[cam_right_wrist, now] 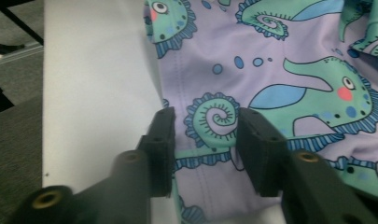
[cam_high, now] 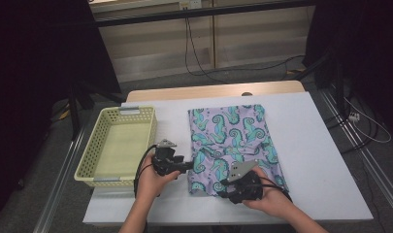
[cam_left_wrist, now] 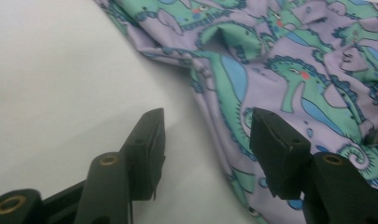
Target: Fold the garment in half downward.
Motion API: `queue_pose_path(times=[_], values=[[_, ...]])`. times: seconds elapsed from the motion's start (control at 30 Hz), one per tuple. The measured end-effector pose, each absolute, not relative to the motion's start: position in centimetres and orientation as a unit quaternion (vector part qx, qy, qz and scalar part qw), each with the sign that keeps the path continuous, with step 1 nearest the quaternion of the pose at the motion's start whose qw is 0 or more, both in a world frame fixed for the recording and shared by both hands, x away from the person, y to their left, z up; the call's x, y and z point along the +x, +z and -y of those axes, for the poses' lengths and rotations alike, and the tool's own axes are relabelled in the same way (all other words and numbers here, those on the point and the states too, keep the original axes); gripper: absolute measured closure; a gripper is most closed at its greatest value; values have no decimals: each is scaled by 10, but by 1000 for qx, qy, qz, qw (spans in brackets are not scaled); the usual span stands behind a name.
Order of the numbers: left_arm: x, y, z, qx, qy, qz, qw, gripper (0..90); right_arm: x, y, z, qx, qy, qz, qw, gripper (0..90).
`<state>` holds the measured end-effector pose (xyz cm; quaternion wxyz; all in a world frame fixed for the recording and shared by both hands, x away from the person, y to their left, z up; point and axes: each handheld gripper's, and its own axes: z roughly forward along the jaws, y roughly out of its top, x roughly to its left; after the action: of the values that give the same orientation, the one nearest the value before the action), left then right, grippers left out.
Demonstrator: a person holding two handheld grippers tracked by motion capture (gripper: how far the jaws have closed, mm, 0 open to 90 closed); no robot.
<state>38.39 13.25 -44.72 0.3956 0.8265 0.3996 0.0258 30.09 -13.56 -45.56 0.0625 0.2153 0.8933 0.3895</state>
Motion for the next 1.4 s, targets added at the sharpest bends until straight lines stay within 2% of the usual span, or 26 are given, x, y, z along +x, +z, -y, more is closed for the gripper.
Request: queue_pose_path(times=[0.03,0.1,0.27,0.3,0.37,0.43,0.47,0.57,0.73,0.83,0.93,1.0,1.13,1.23,1.4], values=[[382,-449,-131,829,19,-396,395,477,301,-455,137,210,388,-896,53,700],[380,-452,-128,831,14,-394,393,483,300,-455,142,198,383,-901,52,744],[376,-452,-124,838,11,-390,381,558,301,-454,153,196,380,-903,40,761],[375,-453,-124,837,-1,-393,380,606,301,-454,153,198,382,-902,37,747],[372,-452,-122,844,10,-386,372,645,301,-455,153,201,387,-899,30,698],[371,-450,-121,848,-9,-393,355,804,300,-454,152,206,391,-897,23,642],[370,-451,-120,850,-6,-390,354,844,300,-453,153,211,393,-895,25,610],[370,-446,-123,857,-2,-387,339,890,303,-447,162,230,399,-887,45,533],[373,-433,-138,842,-5,-399,364,889,304,-442,193,274,403,-869,89,497],[375,-439,-138,850,5,-399,345,844,306,-441,208,299,401,-859,105,494],[376,-442,-137,847,4,-395,356,760,307,-443,211,316,397,-856,103,511],[378,-440,-137,843,21,-390,370,623,306,-447,206,308,393,-862,93,541],[381,-435,-135,829,37,-383,405,420,302,-456,191,276,374,-882,80,549],[384,-434,-133,830,49,-373,412,367,301,-452,188,266,384,-882,65,514],[391,-433,-128,828,66,-359,425,288,312,-441,208,289,403,-863,100,454]])
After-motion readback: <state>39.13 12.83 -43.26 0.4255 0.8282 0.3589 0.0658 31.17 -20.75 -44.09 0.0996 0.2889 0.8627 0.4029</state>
